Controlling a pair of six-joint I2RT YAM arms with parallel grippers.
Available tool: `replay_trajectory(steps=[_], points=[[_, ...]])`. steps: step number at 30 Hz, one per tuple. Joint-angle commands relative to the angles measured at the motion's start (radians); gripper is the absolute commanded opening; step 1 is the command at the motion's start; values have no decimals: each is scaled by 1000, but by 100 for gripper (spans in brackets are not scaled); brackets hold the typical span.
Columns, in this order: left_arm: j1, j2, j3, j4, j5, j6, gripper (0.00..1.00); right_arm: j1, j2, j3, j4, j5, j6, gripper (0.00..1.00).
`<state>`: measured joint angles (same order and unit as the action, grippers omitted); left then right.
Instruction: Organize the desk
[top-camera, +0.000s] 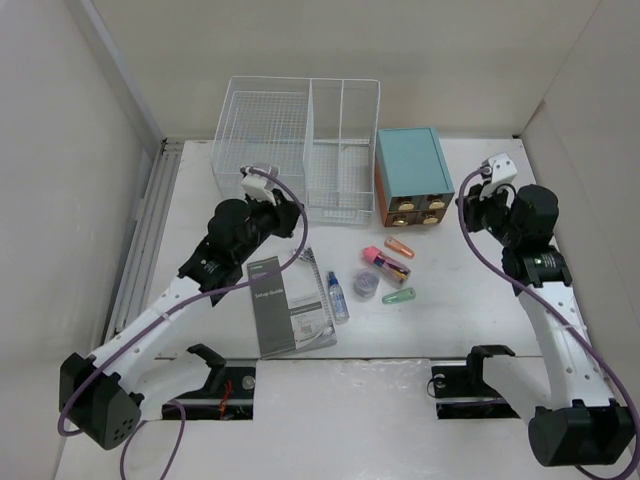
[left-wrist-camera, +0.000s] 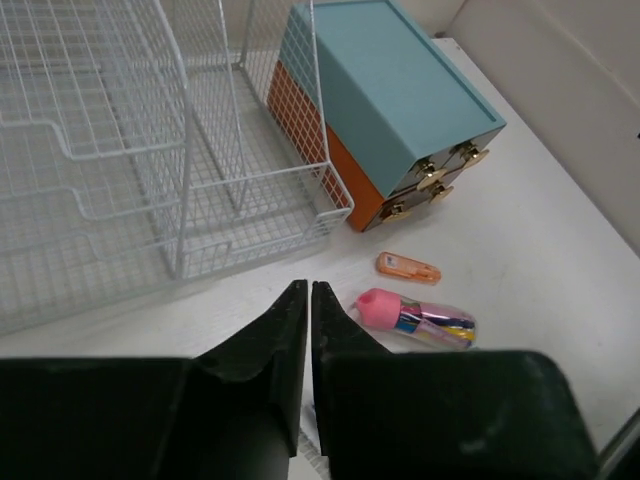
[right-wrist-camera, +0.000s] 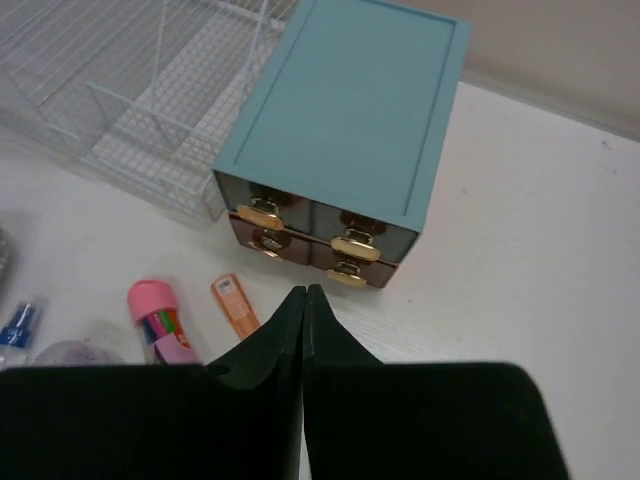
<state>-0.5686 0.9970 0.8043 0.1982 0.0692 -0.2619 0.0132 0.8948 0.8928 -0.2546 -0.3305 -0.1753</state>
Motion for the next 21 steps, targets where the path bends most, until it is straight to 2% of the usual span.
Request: replay_trajectory(steps=[1, 2, 3, 4, 5, 6, 7, 9, 11, 15, 17, 19, 21], points=[[-31, -6, -13, 38, -55, -29, 0, -4, 1, 18, 9, -132, -20, 0], [-74, -6, -13, 8, -89, -30, 0, -4, 1, 6, 21, -155, -20, 18], [-101, -6, -1, -12, -174, -63, 0, -4, 1, -11, 38, -236, -20, 59], [-125, -6, -1, -37, -213, -89, 9, -4, 1, -11, 66, -289, -20, 100], [-151, -6, -1, -83, -244, -150, 46, -4, 27, -24, 77, -339, -20, 100], [-151, -6, -1, -104, -255, -151, 58, -4, 47, -25, 77, -399, -20, 100], [-151, -15, -25, -126, -272, -233, 63, -4, 76, -25, 86, -512, -20, 100], [-160, -58, -69, -172, -316, -318, 71, 31, 148, 1, 86, -591, -10, 100], [-160, -109, -157, -172, -405, -432, 75, 91, 283, 38, 86, -665, -10, 100], [-169, -296, -293, -232, -528, -606, 76, 232, 502, 121, 86, -665, -10, 100], [-169, -437, -373, -264, -577, -709, 76, 301, 596, 167, 86, -627, -23, 100], [-178, -545, -419, -279, -598, -731, 73, 405, 648, 196, 97, -530, -3, 93], [-178, -580, -441, -309, -647, -763, 71, 468, 729, 253, 107, -423, 23, 93]])
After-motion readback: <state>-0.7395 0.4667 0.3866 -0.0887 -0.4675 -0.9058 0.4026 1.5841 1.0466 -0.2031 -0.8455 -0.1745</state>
